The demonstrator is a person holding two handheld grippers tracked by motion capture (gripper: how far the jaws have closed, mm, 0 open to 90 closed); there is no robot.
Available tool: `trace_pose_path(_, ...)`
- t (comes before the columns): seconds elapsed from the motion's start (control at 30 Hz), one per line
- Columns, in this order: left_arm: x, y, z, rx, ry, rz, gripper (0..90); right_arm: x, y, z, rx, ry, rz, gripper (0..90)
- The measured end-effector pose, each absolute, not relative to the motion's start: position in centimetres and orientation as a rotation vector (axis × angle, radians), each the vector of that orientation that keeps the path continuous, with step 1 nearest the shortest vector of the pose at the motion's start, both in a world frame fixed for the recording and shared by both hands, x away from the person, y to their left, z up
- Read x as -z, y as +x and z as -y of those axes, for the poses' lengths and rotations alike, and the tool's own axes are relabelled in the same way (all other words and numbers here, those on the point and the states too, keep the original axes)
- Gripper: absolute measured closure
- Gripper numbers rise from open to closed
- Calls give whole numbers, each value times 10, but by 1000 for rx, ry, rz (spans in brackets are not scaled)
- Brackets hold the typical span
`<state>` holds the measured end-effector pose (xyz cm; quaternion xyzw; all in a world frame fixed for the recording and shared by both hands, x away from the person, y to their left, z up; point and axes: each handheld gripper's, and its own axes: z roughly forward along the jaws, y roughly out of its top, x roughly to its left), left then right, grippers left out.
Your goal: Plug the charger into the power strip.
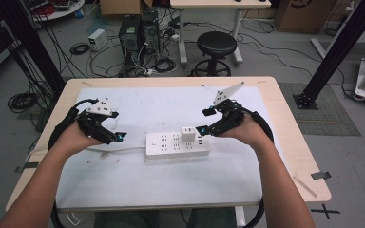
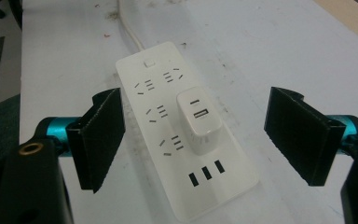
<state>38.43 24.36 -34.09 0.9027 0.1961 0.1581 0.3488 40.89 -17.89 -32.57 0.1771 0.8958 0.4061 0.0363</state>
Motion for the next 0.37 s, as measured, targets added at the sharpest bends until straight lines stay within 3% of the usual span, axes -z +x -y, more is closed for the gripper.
trace_pose_path(0.37,342,386,-247,-412,2340,-521,171,328,410,176,-1217,549,-2762,207)
